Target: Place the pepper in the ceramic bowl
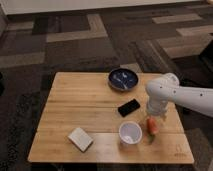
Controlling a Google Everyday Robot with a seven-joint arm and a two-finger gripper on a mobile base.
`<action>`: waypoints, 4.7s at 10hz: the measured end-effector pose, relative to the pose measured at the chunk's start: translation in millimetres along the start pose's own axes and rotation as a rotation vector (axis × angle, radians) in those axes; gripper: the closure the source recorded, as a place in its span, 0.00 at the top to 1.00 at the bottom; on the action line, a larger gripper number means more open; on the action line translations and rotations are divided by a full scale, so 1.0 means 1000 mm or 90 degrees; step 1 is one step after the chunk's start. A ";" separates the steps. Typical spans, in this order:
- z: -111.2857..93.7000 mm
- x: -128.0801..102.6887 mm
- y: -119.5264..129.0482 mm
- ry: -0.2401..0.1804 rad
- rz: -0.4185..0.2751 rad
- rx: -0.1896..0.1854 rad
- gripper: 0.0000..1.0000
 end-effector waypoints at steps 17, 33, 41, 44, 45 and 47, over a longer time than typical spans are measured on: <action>-0.054 -0.036 0.029 0.033 -0.018 -0.010 0.00; -0.090 -0.143 -0.020 -0.020 -0.045 0.037 0.00; -0.092 -0.170 0.000 -0.024 -0.095 0.037 0.00; -0.091 -0.181 0.001 -0.029 -0.100 0.035 0.00; -0.091 -0.186 0.002 -0.031 -0.104 0.034 0.00; -0.091 -0.196 0.010 -0.031 -0.129 0.037 0.00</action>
